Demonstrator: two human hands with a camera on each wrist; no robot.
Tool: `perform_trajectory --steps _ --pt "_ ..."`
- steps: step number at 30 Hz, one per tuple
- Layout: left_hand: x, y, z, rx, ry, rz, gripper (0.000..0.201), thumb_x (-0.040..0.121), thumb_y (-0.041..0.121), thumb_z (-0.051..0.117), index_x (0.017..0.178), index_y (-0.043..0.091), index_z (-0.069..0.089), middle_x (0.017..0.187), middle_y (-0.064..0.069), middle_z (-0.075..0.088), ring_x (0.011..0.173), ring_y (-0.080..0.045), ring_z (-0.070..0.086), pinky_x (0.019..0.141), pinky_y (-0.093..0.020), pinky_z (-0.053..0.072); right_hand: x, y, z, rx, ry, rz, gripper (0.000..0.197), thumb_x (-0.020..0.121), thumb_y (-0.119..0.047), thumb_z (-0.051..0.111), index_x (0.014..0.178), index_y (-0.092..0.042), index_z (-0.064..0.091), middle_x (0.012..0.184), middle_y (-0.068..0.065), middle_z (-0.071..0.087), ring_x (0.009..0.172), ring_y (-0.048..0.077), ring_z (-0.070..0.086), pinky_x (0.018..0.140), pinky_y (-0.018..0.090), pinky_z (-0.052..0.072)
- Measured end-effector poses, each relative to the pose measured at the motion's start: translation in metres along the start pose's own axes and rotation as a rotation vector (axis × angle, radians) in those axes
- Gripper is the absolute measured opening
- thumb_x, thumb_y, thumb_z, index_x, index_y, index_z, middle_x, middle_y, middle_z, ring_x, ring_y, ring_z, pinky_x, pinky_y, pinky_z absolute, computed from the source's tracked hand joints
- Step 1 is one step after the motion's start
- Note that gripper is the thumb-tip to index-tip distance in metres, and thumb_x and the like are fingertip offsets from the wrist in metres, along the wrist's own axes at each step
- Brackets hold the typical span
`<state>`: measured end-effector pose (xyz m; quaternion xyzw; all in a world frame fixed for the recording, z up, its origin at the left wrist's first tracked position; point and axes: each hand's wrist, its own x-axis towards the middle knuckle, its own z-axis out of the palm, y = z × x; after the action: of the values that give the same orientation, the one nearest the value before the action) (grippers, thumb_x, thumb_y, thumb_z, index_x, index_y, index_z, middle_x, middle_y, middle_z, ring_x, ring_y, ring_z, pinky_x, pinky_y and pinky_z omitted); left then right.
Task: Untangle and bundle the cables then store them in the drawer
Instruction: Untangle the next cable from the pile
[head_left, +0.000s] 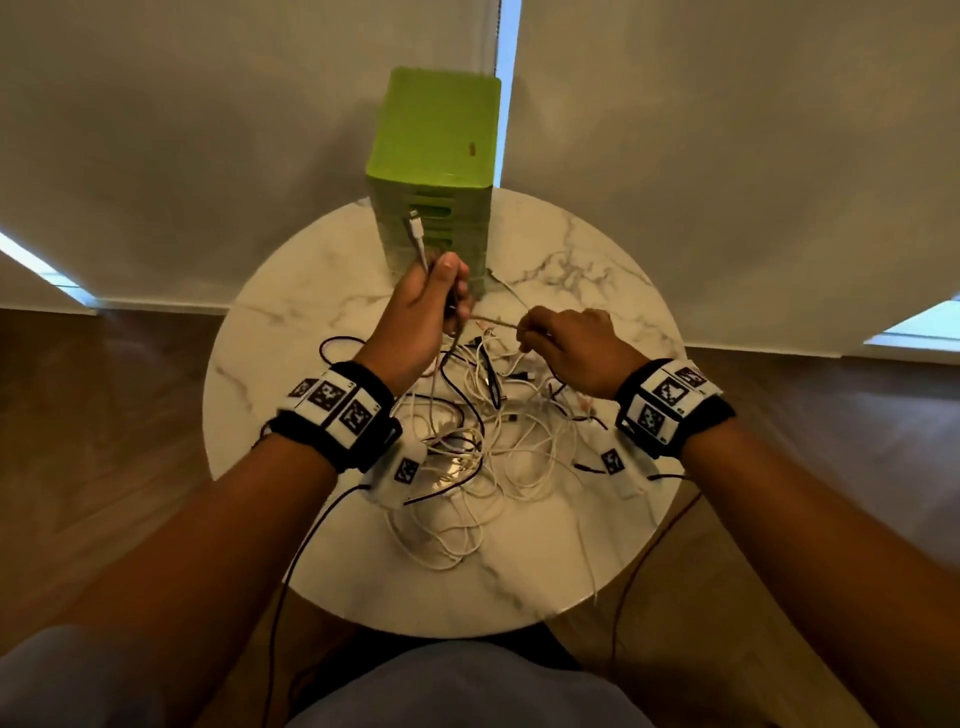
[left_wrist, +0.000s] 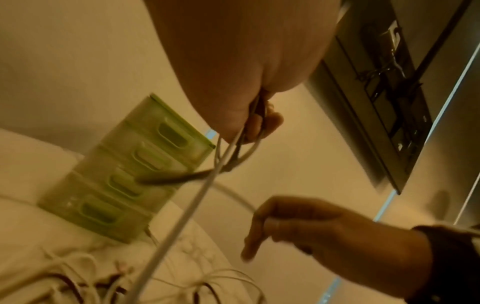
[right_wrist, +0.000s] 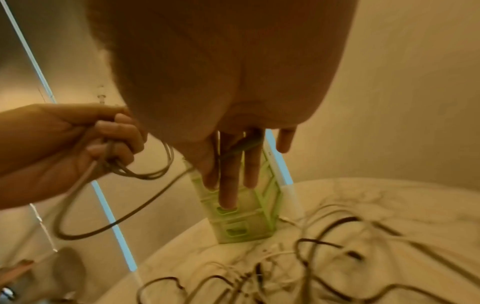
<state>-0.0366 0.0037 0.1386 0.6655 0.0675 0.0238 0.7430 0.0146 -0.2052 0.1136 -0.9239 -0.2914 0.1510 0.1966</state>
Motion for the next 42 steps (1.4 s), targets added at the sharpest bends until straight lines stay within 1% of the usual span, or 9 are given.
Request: perform_trajectory --steps 3,11,15,19,27,31,35,38,42 --pt "-0.009 0.004 0.032 -0.216 -0.082 -0.117 0.031 0.111 0.02 0.032 0.085 0.014 0.049 0.069 0.005 0.05 0.065 -0.011 0.049 0.048 -0.017 0.035 -0.037 0.03 0.005 -0.207 -0.129 0.173 0.024 0.104 -0.034 0.036 0.107 -0.027 0.059 0.095 -0.002 0.069 0.099 0.023 0.061 0.1 0.043 0.022" --pt "-0.035 -0.02 0.106 -0.401 -0.348 -0.322 0.029 0.109 0.022 0.033 0.083 0.018 0.046 0.071 0.005 0.046 0.058 -0.007 0.041 0.047 -0.019 0.029 -0.173 0.107 0.07 -0.257 -0.252 0.473 0.03 0.102 -0.042 0.037 0.123 -0.03 0.056 0.114 0.001 0.067 0.107 0.025 0.061 0.101 0.044 0.035" --pt "-0.048 -0.049 0.132 -0.366 -0.364 -0.379 0.031 0.11 0.022 0.033 0.081 0.018 0.044 0.071 0.005 0.043 0.056 -0.005 0.041 0.05 -0.02 0.027 -0.192 0.081 0.087 0.064 -0.046 0.341 0.045 0.095 -0.034 0.039 0.138 -0.025 0.049 0.135 0.002 0.059 0.121 0.023 0.055 0.107 0.042 0.035" --pt "-0.058 -0.068 0.148 -0.28 -0.393 -0.376 0.033 0.11 0.02 0.031 0.078 0.019 0.042 0.068 0.007 0.041 0.057 -0.005 0.038 0.053 -0.022 0.023 -0.189 0.031 0.088 0.583 0.058 0.284 0.033 0.101 -0.027 0.045 0.133 -0.019 0.052 0.127 -0.003 0.063 0.116 0.008 0.056 0.096 0.018 0.04" --pt "-0.052 -0.083 0.138 0.022 -0.36 -0.286 0.034 0.111 0.033 0.033 0.085 0.018 0.05 0.063 0.012 0.046 0.054 -0.004 0.038 0.053 -0.019 0.029 -0.199 0.033 0.076 0.607 0.457 0.432 0.023 0.107 -0.022 0.039 0.104 -0.008 0.057 0.081 -0.005 0.062 0.061 0.016 0.06 0.063 0.02 0.046" --pt "-0.041 -0.067 0.125 -0.201 -0.312 -0.356 0.037 0.11 0.028 0.034 0.077 0.017 0.044 0.057 0.012 0.039 0.048 -0.003 0.032 0.044 -0.014 0.031 -0.228 0.094 0.075 0.268 0.132 0.598 0.033 0.104 -0.024 0.047 0.129 -0.005 0.058 0.116 0.009 0.064 0.103 0.022 0.061 0.09 0.024 0.041" --pt "-0.036 -0.056 0.115 -0.36 -0.339 -0.408 0.038 0.109 0.026 0.034 0.072 0.018 0.038 0.061 0.007 0.031 0.051 -0.006 0.028 0.045 -0.017 0.022 -0.238 0.122 0.096 0.046 -0.234 0.838 0.069 0.1 -0.05 0.041 0.154 -0.01 0.027 0.16 0.013 0.028 0.147 0.036 0.025 0.119 0.046 0.025" --pt "-0.039 -0.054 0.112 -0.398 -0.383 -0.429 0.038 0.108 0.026 0.034 0.071 0.018 0.037 0.063 0.006 0.029 0.053 -0.007 0.026 0.048 -0.02 0.02 -0.209 0.085 0.089 0.052 0.022 0.589 0.084 0.095 -0.039 0.054 0.159 -0.017 0.005 0.166 0.007 -0.002 0.152 0.031 0.003 0.123 0.049 0.011" --pt "-0.041 -0.054 0.111 -0.4 -0.391 -0.431 0.039 0.108 0.026 0.033 0.071 0.018 0.036 0.063 0.005 0.029 0.054 -0.007 0.026 0.05 -0.022 0.02 -0.161 0.027 0.079 0.057 0.094 0.27 0.074 0.092 -0.044 0.051 0.155 -0.018 0.022 0.157 0.006 0.036 0.147 0.021 0.028 0.123 0.048 0.0"
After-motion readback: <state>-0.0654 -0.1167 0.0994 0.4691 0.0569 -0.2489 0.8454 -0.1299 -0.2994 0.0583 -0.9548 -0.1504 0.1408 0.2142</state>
